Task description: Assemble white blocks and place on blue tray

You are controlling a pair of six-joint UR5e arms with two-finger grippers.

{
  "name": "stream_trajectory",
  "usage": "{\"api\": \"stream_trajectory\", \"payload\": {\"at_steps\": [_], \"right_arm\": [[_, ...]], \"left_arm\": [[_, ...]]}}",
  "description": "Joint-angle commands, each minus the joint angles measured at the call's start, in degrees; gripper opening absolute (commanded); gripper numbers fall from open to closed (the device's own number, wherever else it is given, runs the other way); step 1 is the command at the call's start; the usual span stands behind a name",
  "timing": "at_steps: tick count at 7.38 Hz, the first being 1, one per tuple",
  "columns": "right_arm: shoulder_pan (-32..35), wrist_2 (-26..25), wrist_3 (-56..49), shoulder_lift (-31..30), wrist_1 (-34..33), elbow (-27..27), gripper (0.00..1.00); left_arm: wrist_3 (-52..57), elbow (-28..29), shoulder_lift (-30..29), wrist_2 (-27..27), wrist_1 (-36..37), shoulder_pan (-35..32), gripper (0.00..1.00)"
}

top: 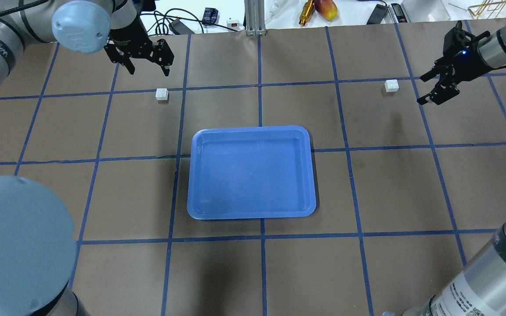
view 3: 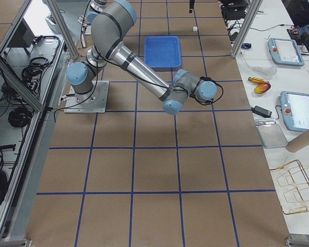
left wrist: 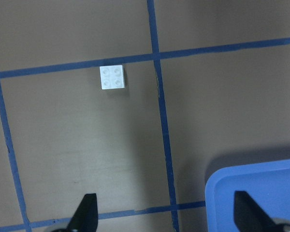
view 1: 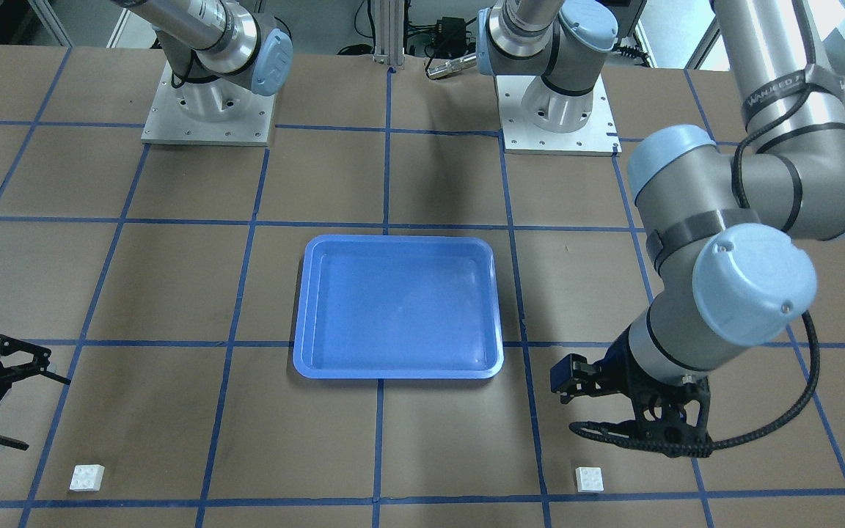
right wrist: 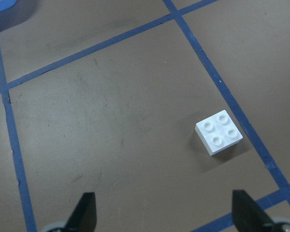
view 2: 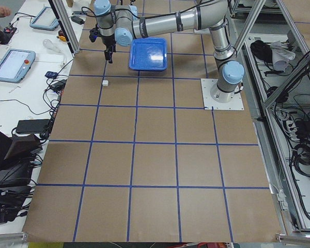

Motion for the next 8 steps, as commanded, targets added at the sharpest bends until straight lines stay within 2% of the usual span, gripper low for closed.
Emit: {"api": "stream_trajectory", "payload": {"at_steps": [1,3,8], "right_arm": [[0.0,0.1,-0.1,0.1,0.2,0.0,1.00],[0.0,0.0,-0.1,0.1,0.2,0.1,1.00],[0.0,0.1,0.0,0.2,0.2,-0.1,1.00]], "left_arm": [[3.1,2.7,-7.9,1.4,7.1,0.5,1.00],[3.3,4.6,-13.3,2.7,10.3,0.7,1.00],[2.8,3.7,-15.5,2.1,10.5,0.7,1.00]]}}
